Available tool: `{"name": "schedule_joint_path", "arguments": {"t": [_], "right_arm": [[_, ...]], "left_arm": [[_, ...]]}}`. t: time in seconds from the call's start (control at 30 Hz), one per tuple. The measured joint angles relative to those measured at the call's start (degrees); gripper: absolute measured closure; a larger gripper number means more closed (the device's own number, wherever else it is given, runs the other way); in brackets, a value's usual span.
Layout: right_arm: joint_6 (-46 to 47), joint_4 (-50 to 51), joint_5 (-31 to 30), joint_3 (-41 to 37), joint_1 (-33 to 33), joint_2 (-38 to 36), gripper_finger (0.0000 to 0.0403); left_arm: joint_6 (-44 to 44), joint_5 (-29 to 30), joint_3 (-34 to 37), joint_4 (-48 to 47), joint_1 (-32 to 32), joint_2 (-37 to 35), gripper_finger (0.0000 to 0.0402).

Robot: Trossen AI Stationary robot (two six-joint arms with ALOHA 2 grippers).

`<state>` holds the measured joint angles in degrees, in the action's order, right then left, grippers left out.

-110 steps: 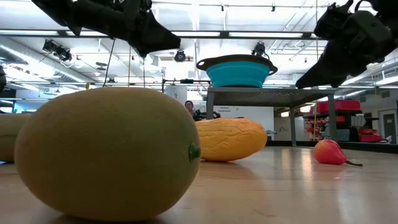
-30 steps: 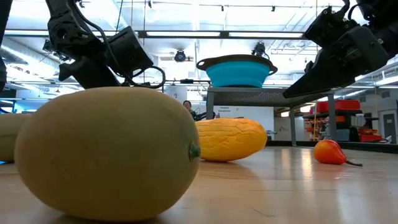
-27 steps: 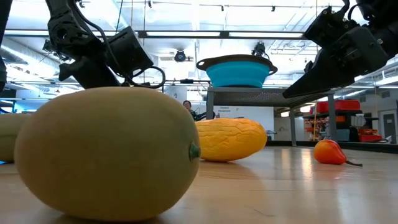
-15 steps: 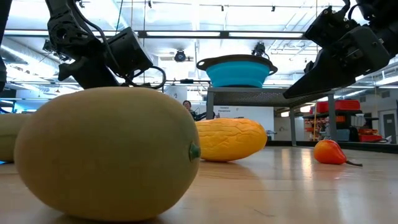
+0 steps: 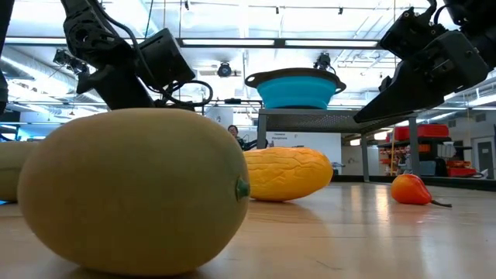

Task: Pick & Place Fruit
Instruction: Put the yellow peach into the blue strainer bowl

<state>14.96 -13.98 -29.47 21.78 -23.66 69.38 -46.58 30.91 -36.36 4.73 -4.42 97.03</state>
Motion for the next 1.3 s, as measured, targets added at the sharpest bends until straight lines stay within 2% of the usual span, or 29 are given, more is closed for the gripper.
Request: {"name": "schedule_joint_path", "arguments": {"t": [0.33,0.57,0.77,0.93,1.1,1.2,1.3], "right_arm": [[0.61,0.0,1.09,0.0,-0.11,0.0,0.0313],[0.61,0.0,-0.31,0.0,-0.1,0.0,0.0313],[0.46,0.0,-0.33,0.0,-0.11,0.0,0.0313],[0.04,0.0,-0.39,0.0,-0.11,0.0,0.0313],[0.0,0.0,-0.37,0.0,-0.11,0.02,0.0313],[0.0,0.0,-0.41,0.0,-0.11,0.0,0.0313],[-0.02,0.0,-0.42,0.0,-0.11,0.0,0.0313]], "left_arm": [[1.85,0.16,-1.84,-2.07,-0.11,0.0,0.0122],[-1.02,-0.53,-4.68,-9.84,-0.67,0.0,0.0122],[-1.26,0.77,-4.85,-12.38,-0.75,-0.02,0.0122],[-3.92,4.29,-4.86,-14.77,-0.9,-0.02,0.0122],[-4.18,4.57,-4.74,-14.81,-0.9,-0.04,0.0123],[-3.81,5.71,-4.74,-14.74,-0.9,-0.04,0.0133],[-3.77,5.95,-4.74,-14.73,-0.9,-0.04,0.0159]]}}
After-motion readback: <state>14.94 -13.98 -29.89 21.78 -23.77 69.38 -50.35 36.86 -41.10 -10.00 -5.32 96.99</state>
